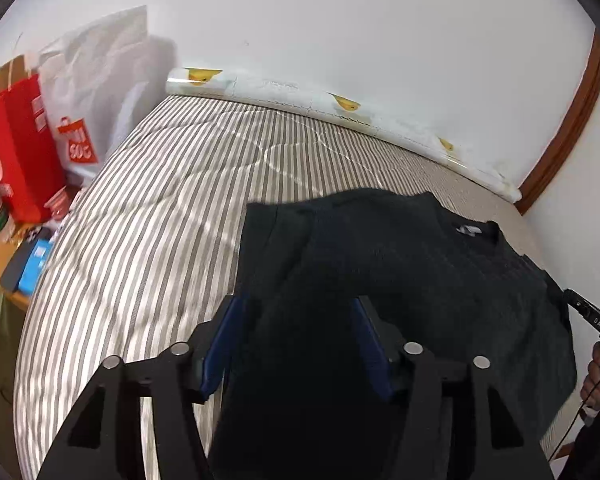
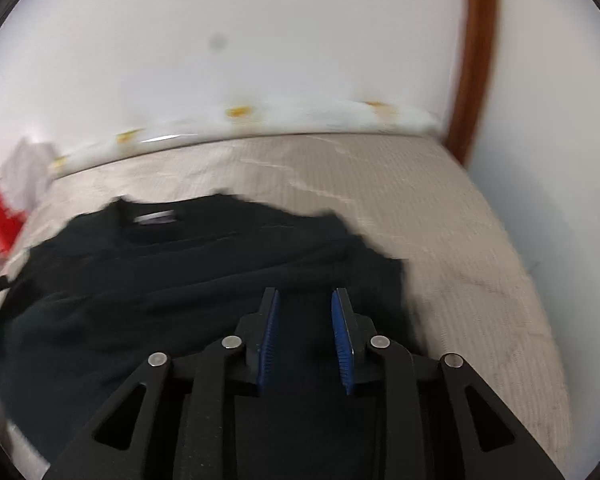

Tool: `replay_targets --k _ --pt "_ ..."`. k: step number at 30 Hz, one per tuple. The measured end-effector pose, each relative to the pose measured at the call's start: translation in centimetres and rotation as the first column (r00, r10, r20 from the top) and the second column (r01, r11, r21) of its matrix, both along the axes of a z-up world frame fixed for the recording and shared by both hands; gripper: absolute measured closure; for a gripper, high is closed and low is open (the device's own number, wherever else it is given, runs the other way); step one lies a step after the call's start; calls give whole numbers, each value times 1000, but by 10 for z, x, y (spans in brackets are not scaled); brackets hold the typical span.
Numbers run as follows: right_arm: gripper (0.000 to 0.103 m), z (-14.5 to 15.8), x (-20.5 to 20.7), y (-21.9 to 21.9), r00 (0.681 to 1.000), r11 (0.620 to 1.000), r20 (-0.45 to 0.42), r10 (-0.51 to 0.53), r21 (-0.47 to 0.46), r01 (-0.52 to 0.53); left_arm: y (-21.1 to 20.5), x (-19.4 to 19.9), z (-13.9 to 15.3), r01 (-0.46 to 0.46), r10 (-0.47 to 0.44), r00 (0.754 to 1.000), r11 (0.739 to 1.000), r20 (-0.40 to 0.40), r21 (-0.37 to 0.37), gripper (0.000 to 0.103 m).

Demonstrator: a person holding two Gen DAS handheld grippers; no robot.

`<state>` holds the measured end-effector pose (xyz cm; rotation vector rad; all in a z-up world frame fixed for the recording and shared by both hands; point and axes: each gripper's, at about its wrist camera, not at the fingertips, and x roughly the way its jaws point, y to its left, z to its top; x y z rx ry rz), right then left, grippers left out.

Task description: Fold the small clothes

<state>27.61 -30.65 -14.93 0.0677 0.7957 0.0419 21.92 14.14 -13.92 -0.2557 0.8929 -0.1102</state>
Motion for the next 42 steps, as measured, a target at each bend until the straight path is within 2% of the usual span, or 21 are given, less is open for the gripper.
replay_targets --k 5,9,13,16,19,25,27,31,36,40,42 --pt "70 0 -25 75 988 989 32 148 -2 -148 6 -52 -2 -18 18 1000 999 9 -33 43" --pt "70 -15 -36 135 970 970 18 242 7 -242 17 -97 -9 -39 40 999 997 8 -70 42" --pt "70 -30 -43 173 960 960 -6 278 10 -278 30 -135 -16 -74 75 997 991 6 -109 41" --pt "70 -46 -42 184 963 963 -34 268 6 -268 39 -156 -22 -97 98 995 982 -2 -163 41" --pt "70 -53 -43 187 971 970 -10 240 -26 -240 46 -174 -31 -107 109 994 962 -9 -251 41" --pt "70 -50 -53 180 972 972 -17 235 -13 -235 38 -174 -42 -109 115 993 937 -1 -332 41" --pt "70 -49 -59 177 971 971 -21 239 -10 -239 36 -169 -46 -109 119 993 920 5 -377 41" --pt "70 -51 -73 170 967 968 -40 252 -6 -252 31 -158 -50 -129 150 988 900 19 -416 41" --pt "70 -55 -87 166 969 969 -28 245 -13 -245 27 -142 -51 -148 171 985 890 15 -431 40" --pt "70 -55 -92 172 973 972 -18 230 -48 -231 23 -129 -50 -167 188 982 891 7 -422 40" --pt "70 -54 -96 173 971 969 -18 240 -53 -241 21 -127 -49 -183 199 980 896 -2 -406 48"
